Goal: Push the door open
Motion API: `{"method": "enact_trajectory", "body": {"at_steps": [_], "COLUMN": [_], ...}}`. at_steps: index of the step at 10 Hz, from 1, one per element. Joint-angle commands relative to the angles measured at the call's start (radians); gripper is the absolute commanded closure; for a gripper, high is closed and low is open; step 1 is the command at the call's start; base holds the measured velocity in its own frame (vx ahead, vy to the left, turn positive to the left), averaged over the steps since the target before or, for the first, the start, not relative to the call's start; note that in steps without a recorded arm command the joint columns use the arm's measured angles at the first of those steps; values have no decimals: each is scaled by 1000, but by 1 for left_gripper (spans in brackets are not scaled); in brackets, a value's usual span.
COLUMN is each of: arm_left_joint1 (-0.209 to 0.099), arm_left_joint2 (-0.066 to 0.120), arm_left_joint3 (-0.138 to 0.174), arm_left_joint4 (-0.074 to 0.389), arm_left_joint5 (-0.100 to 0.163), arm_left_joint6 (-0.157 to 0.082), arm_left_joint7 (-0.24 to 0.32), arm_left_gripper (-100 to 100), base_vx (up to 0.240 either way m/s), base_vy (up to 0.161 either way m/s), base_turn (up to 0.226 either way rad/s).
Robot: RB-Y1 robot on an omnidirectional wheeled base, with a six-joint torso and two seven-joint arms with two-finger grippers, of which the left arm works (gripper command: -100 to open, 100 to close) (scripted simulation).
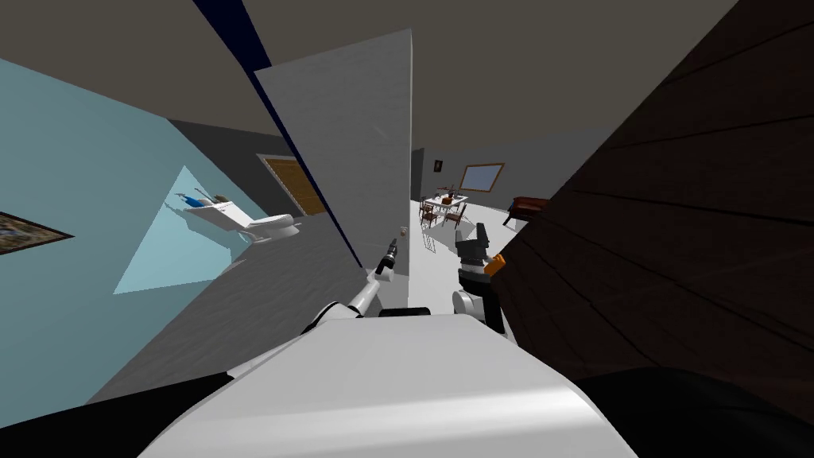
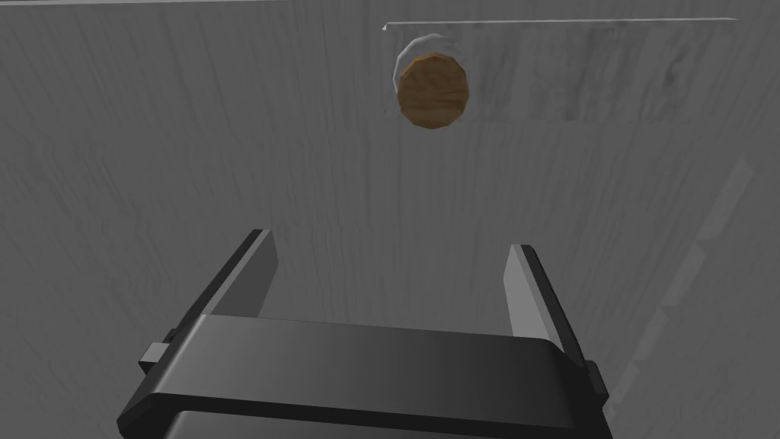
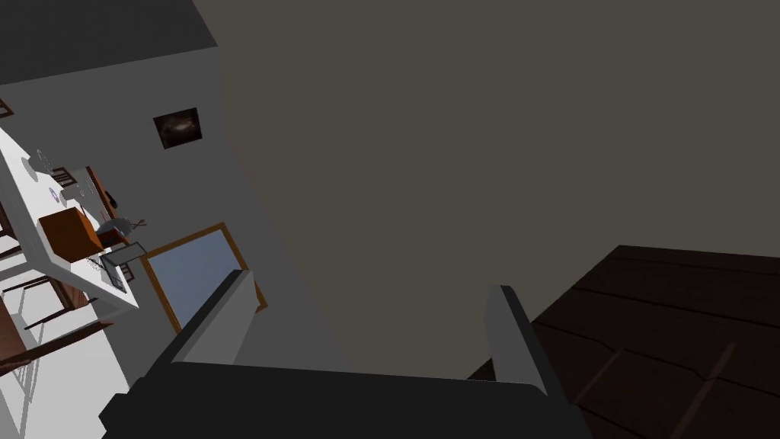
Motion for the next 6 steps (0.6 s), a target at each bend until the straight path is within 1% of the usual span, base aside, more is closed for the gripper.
{"method": "enact_trajectory", "body": {"at_steps": [1, 2, 4, 5, 6], "arm_left_joint1": [3, 3, 3, 3, 3], "arm_left_joint2": [12, 17, 40, 54, 60], "arm_left_joint3": [0, 0, 2, 5, 7], "arm_left_joint4": [-3, -2, -1, 1, 3], "arm_left_joint5": [0, 0, -1, -1, -2], "arm_left_joint6": [0, -1, -4, -6, -9], "arm_left_joint7": [0, -1, -3, -5, -8], "arm_left_gripper": [-100, -100, -100, -100, -100], "base_vx": [106, 126, 149, 232, 277], "base_vy": [141, 152, 135, 57, -17], "base_turn": [-2, -4, -7, -21, -22]}}
